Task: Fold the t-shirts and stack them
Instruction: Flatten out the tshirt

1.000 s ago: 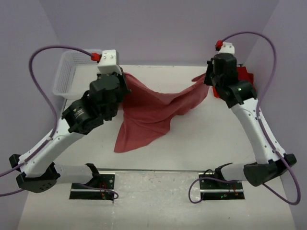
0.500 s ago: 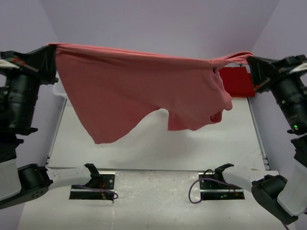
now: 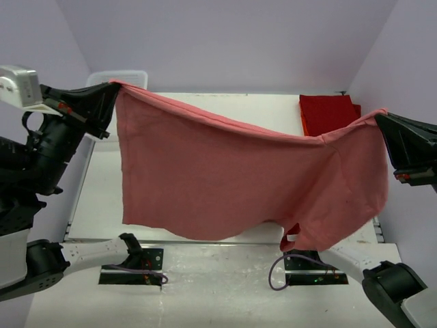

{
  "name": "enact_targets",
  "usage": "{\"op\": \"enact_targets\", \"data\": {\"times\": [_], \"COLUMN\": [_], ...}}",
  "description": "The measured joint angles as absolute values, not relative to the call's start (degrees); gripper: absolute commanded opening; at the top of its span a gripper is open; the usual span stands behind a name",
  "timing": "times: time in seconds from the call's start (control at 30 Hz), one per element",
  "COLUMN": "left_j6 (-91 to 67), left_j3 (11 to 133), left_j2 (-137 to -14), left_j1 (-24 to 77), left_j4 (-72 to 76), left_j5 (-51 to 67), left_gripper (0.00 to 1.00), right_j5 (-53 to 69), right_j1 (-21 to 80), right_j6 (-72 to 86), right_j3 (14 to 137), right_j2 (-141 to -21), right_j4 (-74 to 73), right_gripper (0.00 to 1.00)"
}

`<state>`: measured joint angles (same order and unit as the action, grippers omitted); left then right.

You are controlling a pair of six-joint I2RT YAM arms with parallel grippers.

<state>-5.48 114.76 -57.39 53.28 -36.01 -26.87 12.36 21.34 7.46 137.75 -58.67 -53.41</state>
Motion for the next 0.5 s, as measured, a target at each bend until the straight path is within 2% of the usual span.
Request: {"op": "enact_targets", "data": {"times": [0.23,0.5], "left_j6": [-5.4,-4.9], "left_j3": [113.6,113.7], "left_j2": [-59.9,-63.2], "left_j1": [53.3,53.3], "left_j4": [-36.2,-38.4], "left_j5": [-26.9,-34.6], "left_gripper": [0.0,0.0], "right_j5": [11.8,7.0], "right_j1": [21.4,21.3], "right_j6": [6.3,4.9], "right_j3": [139.3,138.1], "right_j2": [-62.2,-70.3], "right_j4": [-53.2,-53.5], "right_gripper": [0.0,0.0]}}
